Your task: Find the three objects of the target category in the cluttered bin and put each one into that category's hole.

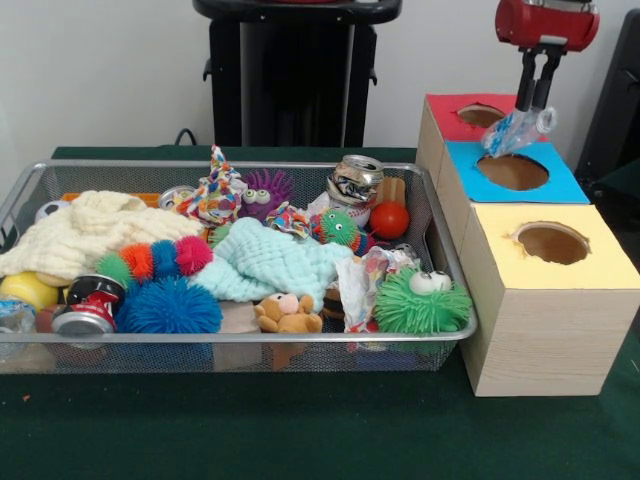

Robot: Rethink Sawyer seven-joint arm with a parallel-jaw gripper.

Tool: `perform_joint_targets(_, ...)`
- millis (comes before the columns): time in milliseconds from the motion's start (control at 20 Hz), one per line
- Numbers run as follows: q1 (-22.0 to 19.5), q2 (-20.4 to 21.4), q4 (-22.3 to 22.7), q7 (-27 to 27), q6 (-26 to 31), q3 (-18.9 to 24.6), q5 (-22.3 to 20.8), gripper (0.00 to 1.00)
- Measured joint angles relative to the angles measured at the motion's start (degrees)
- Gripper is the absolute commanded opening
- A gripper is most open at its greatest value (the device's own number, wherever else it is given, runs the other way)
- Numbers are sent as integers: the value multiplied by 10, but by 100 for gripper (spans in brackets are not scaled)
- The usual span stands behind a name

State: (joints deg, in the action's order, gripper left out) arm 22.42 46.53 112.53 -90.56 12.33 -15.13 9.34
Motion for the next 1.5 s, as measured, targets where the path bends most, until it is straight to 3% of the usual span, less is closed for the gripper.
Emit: perform_joint_targets(1500, 21, -26, -8, 0, 0, -4, 35, 0)
